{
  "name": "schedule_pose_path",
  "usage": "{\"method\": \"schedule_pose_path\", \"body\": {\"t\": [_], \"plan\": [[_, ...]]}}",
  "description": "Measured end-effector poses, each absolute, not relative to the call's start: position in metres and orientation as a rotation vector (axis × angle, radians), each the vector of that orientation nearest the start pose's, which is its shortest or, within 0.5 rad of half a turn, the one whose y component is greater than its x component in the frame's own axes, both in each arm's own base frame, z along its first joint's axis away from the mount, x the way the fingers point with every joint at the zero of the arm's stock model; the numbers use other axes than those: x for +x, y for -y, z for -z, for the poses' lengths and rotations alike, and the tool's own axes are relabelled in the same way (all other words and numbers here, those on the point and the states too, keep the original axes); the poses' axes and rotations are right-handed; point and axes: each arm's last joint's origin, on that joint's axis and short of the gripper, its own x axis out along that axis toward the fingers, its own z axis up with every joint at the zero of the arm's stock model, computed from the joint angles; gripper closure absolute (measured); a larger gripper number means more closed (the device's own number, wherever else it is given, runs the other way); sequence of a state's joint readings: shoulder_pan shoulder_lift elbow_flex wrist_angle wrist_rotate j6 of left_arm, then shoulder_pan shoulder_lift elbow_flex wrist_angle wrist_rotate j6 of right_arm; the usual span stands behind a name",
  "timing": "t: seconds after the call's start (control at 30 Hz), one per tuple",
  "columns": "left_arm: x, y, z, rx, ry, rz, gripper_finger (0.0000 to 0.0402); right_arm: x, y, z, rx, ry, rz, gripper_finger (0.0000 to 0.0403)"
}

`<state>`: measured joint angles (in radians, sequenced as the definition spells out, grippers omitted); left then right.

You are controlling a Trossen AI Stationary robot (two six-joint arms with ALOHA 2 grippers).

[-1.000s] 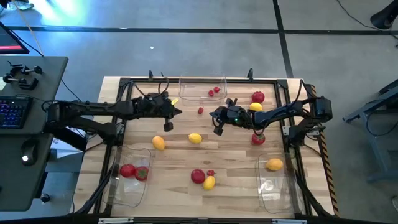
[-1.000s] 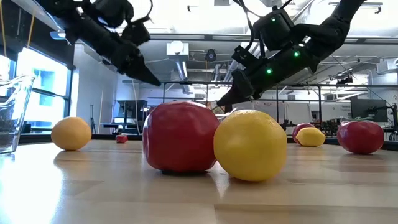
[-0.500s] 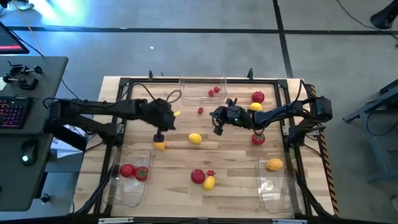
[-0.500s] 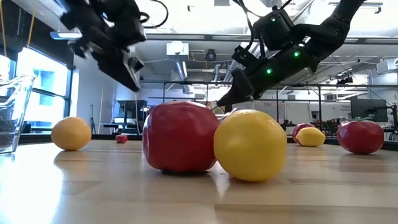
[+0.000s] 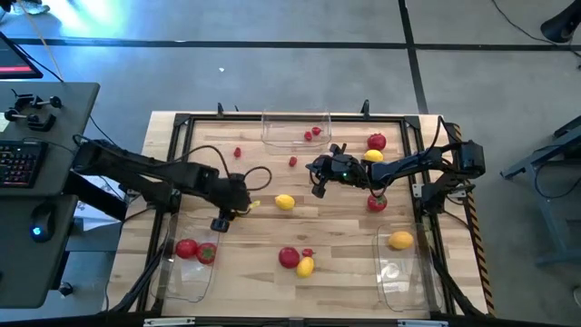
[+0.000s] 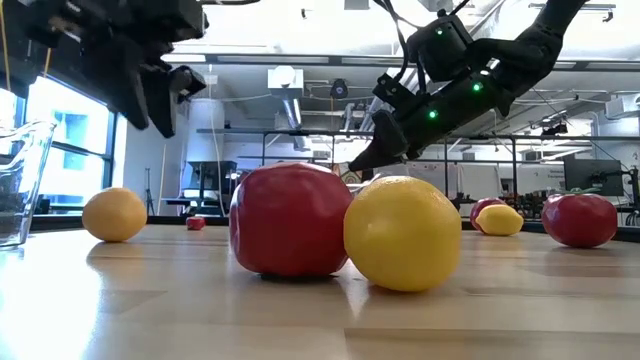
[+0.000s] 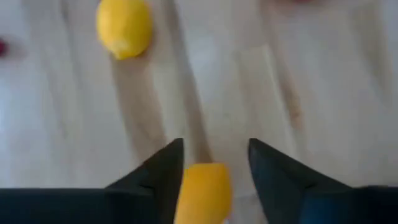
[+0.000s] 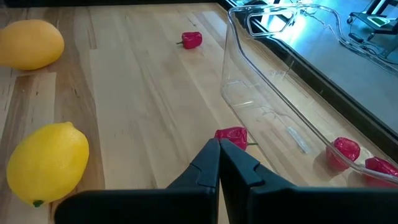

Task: Sort produce into baskets
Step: Put the yellow lemon into the bottom right transparent bin

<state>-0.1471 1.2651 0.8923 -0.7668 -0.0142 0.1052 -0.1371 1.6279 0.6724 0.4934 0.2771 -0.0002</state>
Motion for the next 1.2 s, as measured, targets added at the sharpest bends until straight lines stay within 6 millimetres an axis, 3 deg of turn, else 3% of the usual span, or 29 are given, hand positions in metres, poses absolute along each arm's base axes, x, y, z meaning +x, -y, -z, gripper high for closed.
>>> {"method": "schedule_pose_path", "body": {"t": [0.13,0.27,0.63,0.87,1.2], "plan": [[0.239,0.036,-0.224,0.219,-1.221,0.138,0.0175,0.307,0.050,-0.159,-0.033,-0.468,0.407,0.0403],[0.252,0.038,-0.211,0.275,-1.361,0.175,0.0150,0.307,0.050,-0.159,-0.033,-0.469,0.407,0.0403],[0.278,0.041,-0.181,0.418,-1.715,0.247,0.0147,0.306,0.050,-0.157,-0.034,-0.487,0.406,0.0403],[0.282,0.042,-0.164,0.482,-1.776,0.272,0.0147,0.306,0.050,-0.157,-0.035,-0.491,0.406,0.0403],[0.283,0.038,-0.163,0.624,-1.780,0.270,0.0147,0.306,0.050,-0.157,-0.035,-0.491,0.406,0.0403]]}}
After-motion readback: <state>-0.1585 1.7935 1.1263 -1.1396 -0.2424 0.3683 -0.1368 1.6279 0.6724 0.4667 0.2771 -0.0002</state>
